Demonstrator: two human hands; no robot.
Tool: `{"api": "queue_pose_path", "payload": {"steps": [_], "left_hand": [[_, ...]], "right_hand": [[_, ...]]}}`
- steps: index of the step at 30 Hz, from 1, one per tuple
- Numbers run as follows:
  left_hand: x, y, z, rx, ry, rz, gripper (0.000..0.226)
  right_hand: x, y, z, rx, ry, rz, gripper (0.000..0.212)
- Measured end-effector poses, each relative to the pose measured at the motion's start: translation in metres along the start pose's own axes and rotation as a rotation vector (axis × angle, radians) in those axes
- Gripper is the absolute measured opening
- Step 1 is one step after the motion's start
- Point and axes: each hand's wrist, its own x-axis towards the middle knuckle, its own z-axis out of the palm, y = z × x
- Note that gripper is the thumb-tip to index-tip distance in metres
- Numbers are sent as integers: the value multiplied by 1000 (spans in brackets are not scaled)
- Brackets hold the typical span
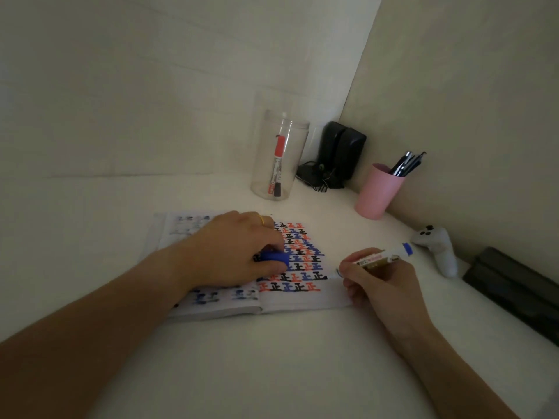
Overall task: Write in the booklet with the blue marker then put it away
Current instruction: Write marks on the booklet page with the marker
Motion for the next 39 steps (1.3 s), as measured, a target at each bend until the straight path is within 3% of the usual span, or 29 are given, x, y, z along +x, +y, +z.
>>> {"api": "queue_pose_path", "payload": {"steps": [15,39], "left_hand": [[1,2,-2,-7,-25,-11,40],[1,0,-1,-11,-8,3,36]], "right_hand": [[0,4,-1,-232,2,19,14],[-2,-2,0,-219,20,5,12]]}}
